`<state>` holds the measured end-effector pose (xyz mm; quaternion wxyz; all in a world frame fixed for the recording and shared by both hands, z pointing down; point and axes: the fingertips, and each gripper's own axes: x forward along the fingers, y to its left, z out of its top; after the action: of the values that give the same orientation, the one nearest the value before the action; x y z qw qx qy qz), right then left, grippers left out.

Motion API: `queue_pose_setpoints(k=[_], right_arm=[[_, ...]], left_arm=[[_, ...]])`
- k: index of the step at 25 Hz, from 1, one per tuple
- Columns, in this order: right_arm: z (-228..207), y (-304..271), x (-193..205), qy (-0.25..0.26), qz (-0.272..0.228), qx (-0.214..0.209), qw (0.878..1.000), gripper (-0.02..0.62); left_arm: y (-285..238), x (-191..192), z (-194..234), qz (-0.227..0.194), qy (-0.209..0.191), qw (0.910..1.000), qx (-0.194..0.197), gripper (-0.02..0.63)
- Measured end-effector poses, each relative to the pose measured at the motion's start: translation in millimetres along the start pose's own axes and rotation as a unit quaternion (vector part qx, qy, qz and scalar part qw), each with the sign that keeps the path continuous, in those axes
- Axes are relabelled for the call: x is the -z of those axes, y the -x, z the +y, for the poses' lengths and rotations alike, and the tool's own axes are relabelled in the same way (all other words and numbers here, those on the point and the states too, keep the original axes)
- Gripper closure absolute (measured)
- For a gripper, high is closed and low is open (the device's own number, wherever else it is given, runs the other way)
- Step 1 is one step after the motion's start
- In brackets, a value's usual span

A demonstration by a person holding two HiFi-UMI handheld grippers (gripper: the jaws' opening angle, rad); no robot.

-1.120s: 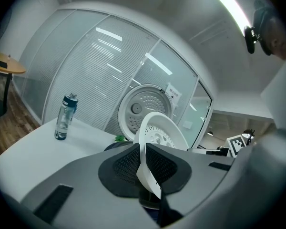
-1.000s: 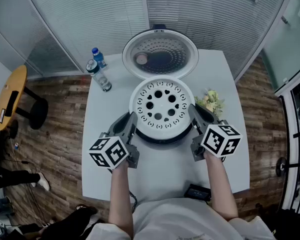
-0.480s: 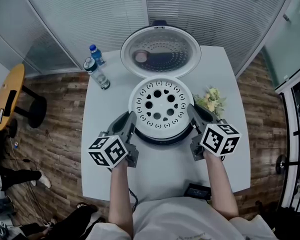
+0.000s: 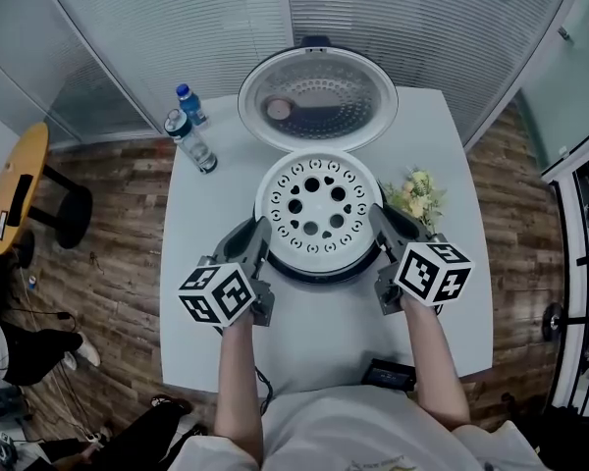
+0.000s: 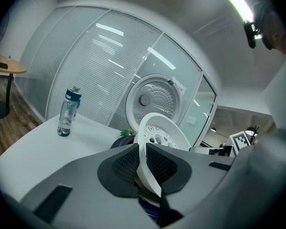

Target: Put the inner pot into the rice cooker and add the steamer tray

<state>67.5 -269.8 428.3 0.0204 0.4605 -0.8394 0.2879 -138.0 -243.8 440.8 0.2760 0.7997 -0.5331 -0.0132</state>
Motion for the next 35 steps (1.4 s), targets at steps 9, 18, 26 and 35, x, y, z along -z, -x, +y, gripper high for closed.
queue_pose_setpoints(k=[9,18,26,35], right_arm=[[-3,-6,3,0.019,0.003,0.015,1.000,0.540],[-5,-13,7,0.068,0.019,0.031,0.997,0.534],[-10,-17,11,0.081,0.026,0.036,0.996,0.528],[-15,-26,15,0.093,0.040,0.042,0.994,0.518]], left_arm=[[-8,5,5,0.019,-0.024,0.9995,-0.004,0.560],[-15,8,9,0.036,-0.041,0.9985,-0.008,0.547],[-19,13,12,0.048,-0.058,0.9970,-0.018,0.537],[-25,18,19,0.064,-0.082,0.9939,-0.038,0.523]])
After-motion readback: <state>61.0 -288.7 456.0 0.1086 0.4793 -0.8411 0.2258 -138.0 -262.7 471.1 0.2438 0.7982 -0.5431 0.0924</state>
